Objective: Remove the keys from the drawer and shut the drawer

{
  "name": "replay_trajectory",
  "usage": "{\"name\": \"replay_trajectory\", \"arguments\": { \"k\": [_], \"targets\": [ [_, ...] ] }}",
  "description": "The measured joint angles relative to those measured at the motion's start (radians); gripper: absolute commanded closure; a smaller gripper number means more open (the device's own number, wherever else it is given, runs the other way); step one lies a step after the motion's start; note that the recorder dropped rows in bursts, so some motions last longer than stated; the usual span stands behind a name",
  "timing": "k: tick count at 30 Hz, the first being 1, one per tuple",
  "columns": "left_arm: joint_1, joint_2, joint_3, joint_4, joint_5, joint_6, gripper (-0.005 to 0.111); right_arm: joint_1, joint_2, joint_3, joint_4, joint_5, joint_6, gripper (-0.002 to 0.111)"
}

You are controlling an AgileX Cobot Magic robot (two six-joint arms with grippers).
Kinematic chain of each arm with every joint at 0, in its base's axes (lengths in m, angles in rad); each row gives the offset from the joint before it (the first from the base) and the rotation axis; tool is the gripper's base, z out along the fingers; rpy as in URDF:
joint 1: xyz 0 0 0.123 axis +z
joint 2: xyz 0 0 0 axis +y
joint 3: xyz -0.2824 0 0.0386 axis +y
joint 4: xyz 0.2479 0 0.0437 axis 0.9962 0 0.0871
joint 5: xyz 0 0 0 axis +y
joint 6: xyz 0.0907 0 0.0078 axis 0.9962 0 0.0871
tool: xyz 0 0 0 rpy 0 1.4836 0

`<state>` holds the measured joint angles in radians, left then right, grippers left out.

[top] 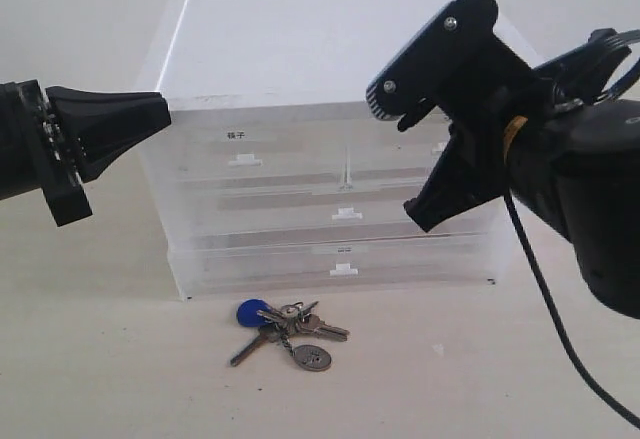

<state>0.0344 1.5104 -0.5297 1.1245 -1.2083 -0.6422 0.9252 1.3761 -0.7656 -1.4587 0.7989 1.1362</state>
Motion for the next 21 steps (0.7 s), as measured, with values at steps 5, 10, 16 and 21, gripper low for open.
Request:
{"name": "replay_trajectory", "arguments": {
  "k": [5,10,16,21],
  "targets": [
    [0.0,0.0,0.0,0.0,0.0,0.0,0.102,0.002,0.0,0.0,0.086,-0.047,-0.089,0.108],
    [0.0,0.0,0.0,0.0,0.0,0.0,0.102,0.043,-0.003,0.0,0.062,-0.009,-0.134,0.108],
    [0.0,0.0,0.0,0.0,0.0,0.0,0.102,0.145,-0.1,0.0,-0.069,0.039,-0.109,0.108],
    [0.0,0.0,0.0,0.002,-0.002,0.0,0.102,0.117,-0.188,0.0,-0.237,0.178,0.008,0.108]
  ]
}}
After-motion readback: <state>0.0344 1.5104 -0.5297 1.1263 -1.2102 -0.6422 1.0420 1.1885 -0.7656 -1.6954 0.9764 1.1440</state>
